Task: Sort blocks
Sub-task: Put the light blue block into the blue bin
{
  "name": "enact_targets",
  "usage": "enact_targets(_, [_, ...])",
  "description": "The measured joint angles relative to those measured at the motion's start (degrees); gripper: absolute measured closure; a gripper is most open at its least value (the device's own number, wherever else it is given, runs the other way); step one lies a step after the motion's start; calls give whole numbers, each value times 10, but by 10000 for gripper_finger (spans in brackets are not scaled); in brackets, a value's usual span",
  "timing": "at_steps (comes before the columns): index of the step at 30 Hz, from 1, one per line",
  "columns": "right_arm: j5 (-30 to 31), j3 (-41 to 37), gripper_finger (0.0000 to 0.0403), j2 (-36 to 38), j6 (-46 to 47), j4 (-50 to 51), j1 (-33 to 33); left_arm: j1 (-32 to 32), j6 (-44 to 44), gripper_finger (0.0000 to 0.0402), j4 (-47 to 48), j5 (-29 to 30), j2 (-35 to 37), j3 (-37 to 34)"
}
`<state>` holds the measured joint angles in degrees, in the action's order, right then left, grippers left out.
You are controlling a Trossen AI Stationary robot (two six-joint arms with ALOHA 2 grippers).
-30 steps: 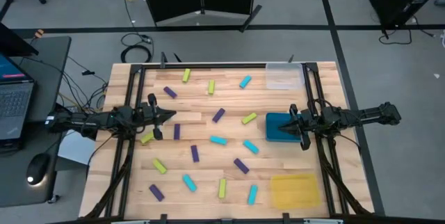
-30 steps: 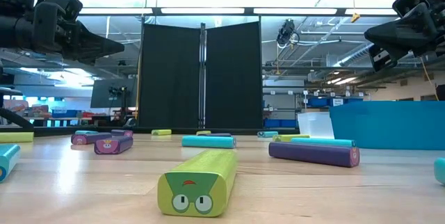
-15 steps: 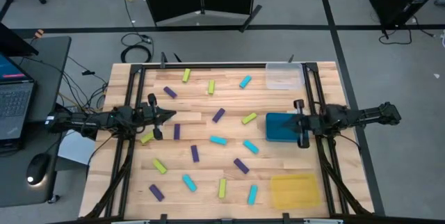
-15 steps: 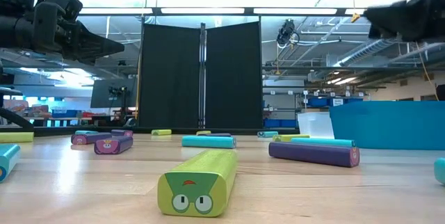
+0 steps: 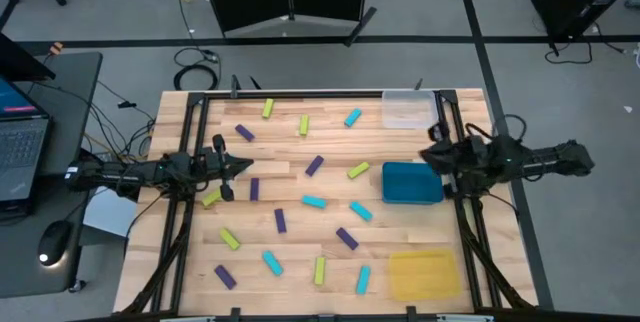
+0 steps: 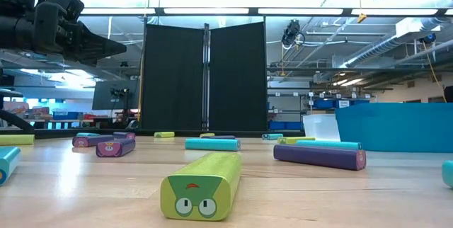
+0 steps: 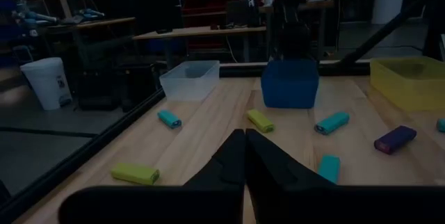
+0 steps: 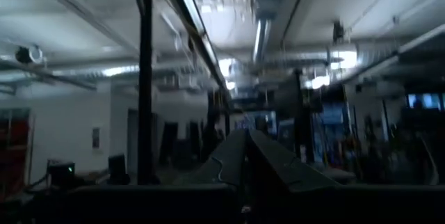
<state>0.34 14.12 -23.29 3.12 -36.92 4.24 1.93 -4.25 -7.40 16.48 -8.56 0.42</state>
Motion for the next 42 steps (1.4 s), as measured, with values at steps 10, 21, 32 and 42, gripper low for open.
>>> enact_targets(10, [12, 212, 370, -343, 6, -2, -42, 0, 67, 385, -52, 0, 0, 0])
enact_targets(21, [-11, 299, 370, -543, 75, 33, -56, 0, 103, 385, -105, 0, 0, 0])
enact_targets(32, [8, 430, 370, -674, 61, 312, -32, 0, 103, 385, -105, 0, 0, 0])
enact_targets(42, [64, 470, 369, -785, 59, 378, -2, 0, 105, 385, -105, 0, 0, 0])
